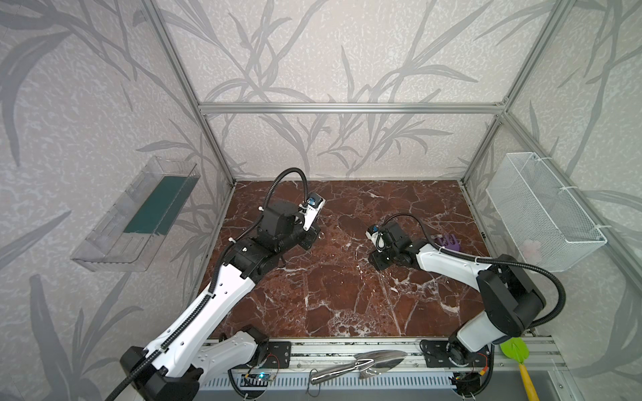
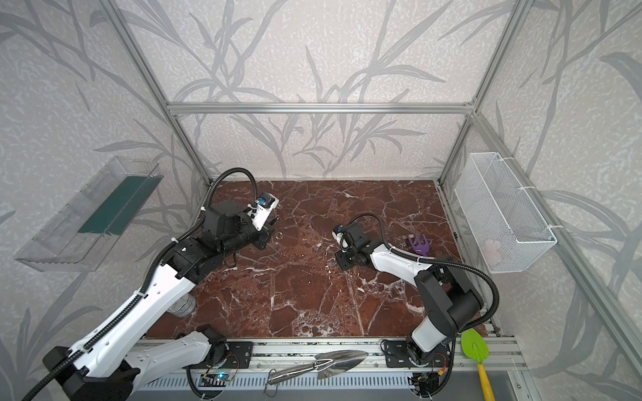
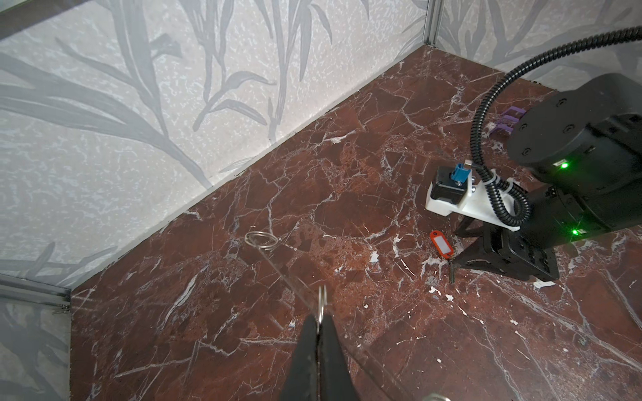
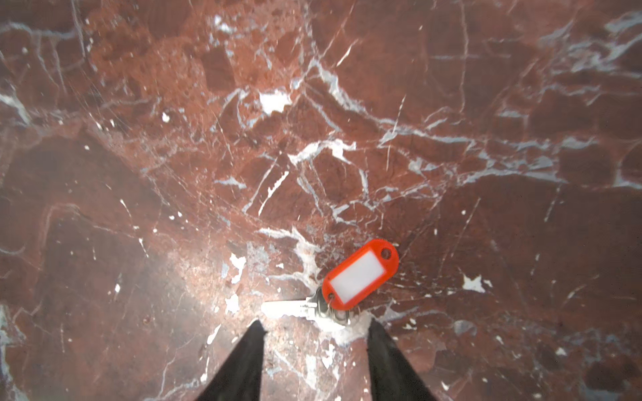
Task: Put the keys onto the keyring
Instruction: 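Lower the open right gripper onto the red-tagged key's metal ring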
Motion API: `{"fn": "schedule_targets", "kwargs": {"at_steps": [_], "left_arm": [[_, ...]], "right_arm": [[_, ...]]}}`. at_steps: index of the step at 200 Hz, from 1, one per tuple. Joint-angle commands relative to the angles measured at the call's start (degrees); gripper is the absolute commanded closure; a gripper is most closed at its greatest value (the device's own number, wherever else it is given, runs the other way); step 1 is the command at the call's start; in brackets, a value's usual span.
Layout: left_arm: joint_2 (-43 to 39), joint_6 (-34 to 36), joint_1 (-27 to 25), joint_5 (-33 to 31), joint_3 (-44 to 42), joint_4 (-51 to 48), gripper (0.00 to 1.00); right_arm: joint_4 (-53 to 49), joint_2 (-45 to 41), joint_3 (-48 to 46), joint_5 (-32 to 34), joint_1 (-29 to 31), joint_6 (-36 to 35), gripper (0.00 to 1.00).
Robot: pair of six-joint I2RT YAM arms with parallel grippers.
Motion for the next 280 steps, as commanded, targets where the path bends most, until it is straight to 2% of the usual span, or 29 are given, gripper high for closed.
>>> {"fn": "schedule_targets", "kwargs": {"at_steps": [1, 46, 73, 180, 280], "left_arm": [[-1.32, 0.49, -0.09, -0.71, -0.26, 0.87, 1.0], [-0.8, 0.49, 0.0, -0.25, -0.09, 0.7, 1.0], [-0.35, 0.49, -0.07, 0.01, 0.11, 0.38, 1.0], [-0.57, 0.69, -0.09, 0.27, -0.02, 0.22, 1.0], [-1.01, 0.76, -0.02, 0.55, 0.11, 0.0, 1.0]], "right_arm": [[-2.83, 0.22, 0.5, -2.42, -0.05, 0.22, 0.58], [-2.74, 0.07, -0.96, -5.43, 0.36, -0.28, 0.74], [-2.68, 1.18, -1.26, -6.01, 0.73, 0.07, 0.79], [-0.74, 5.81, 0.23, -6.51, 1.72, 1.28, 0.82], [-3.86, 11.86, 6.58, -0.9, 1.3, 2.59, 0.82]]}}
